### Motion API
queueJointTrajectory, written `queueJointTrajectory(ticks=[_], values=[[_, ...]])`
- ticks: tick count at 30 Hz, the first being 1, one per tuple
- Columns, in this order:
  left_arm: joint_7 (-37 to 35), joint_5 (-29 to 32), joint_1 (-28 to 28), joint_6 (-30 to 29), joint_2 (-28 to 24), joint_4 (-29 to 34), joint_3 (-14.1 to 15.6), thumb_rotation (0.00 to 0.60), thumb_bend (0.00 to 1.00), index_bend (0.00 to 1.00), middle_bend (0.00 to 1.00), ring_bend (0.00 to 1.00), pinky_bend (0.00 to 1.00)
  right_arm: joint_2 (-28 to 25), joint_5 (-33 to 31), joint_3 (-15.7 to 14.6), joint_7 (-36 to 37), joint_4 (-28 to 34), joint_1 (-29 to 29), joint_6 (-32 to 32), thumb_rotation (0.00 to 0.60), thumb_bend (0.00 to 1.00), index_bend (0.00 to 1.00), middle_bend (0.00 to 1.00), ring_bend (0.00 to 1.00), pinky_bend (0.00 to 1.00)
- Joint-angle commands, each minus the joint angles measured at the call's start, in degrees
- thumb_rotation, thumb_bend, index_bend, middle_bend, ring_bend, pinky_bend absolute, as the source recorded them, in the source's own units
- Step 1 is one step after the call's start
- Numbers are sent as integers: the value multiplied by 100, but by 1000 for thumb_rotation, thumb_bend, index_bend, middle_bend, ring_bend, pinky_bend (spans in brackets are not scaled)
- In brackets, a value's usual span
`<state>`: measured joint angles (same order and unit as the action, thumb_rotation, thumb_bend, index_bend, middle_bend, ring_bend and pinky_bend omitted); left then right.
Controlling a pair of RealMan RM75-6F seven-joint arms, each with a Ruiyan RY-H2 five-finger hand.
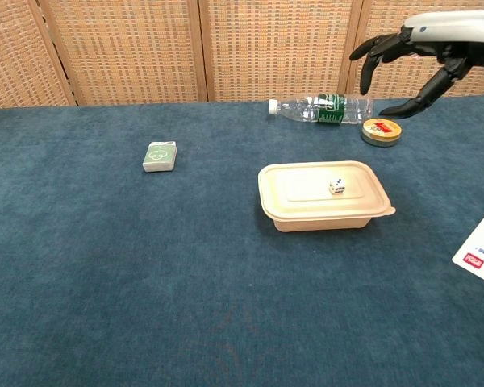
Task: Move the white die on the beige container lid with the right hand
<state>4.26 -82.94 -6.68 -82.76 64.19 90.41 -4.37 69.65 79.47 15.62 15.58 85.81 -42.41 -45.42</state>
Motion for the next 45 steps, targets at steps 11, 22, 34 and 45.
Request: queueJointTrajectory(ticks=[11, 22, 34, 45], values=[[-81, 37, -22, 60, -40, -2, 16, 600, 0, 0, 0, 0, 0, 983, -1509, -159, -2294, 148, -671, 306, 600, 311, 411, 93, 1, 57], [-203, 76, -37, 100, -91, -14, 9, 600, 0, 0, 0, 0, 0, 1375, -2141, -402, -3172, 20, -829, 126, 600, 311, 411, 93, 1, 57], [-216, 98, -56, 130, -102, -6, 14, 600, 0, 0, 0, 0, 0, 1552, -2200, -610, -3436, -356, -830, 2, 600, 326, 411, 93, 1, 57], [-159, 131, -74, 145, -80, -9, 10, 600, 0, 0, 0, 0, 0, 1560, -2152, -644, -3302, -495, -828, 93, 600, 388, 471, 97, 1, 57]])
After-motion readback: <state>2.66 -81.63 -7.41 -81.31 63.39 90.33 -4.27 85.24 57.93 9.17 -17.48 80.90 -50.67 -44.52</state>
